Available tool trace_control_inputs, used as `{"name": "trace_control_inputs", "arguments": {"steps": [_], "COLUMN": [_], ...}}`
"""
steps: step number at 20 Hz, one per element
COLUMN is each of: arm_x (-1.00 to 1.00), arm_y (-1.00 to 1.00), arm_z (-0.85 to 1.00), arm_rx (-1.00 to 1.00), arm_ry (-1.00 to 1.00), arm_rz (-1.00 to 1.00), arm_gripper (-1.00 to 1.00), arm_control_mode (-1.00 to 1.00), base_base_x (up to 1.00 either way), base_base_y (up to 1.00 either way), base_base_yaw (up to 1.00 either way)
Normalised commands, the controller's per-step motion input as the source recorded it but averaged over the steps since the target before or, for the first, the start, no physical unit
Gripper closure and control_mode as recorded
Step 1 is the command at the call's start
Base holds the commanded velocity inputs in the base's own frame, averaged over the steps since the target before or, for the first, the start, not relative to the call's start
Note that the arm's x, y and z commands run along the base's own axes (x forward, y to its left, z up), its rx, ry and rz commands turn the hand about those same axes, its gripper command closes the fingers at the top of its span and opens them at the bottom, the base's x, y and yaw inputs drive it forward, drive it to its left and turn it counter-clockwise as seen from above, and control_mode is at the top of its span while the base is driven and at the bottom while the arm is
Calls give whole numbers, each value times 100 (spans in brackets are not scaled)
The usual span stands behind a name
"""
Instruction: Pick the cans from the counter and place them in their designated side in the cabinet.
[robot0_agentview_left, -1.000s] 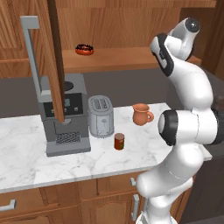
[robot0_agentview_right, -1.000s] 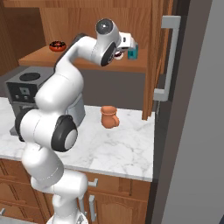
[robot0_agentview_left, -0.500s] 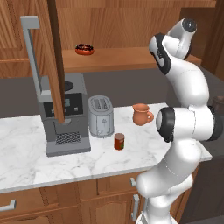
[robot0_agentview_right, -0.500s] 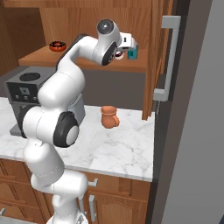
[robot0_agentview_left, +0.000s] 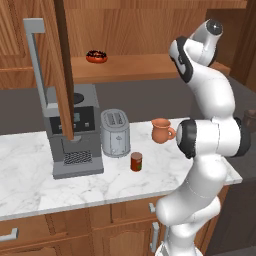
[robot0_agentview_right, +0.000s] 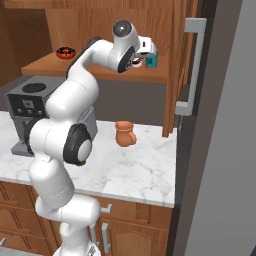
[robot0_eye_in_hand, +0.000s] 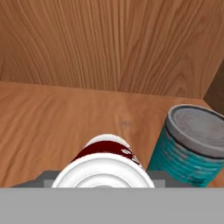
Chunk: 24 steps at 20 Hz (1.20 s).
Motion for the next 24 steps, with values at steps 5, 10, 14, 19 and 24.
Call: {"name": "trace_control_inputs", "arguments": {"steps": [5,10,14,19,24], "arm_x": [15,18,28,31,36], "arm_y": [-1,-2,-1,0,0], "arm_z": [-24,-17,-10,-11,-6], "arm_rx": [0,0,0,0,0], "arm_ry": [3,1,0,0,-2], "arm_rz": [0,0,0,0,0], "arm_gripper": [-100,-100,-100,-100,-100], "arm_control_mode": [-100,-100,-100,-100,-100], "base_base_x": [0,0,0,0,0], "base_base_y": [0,0,0,0,0], "base_base_yaw": [0,0,0,0,0]}}
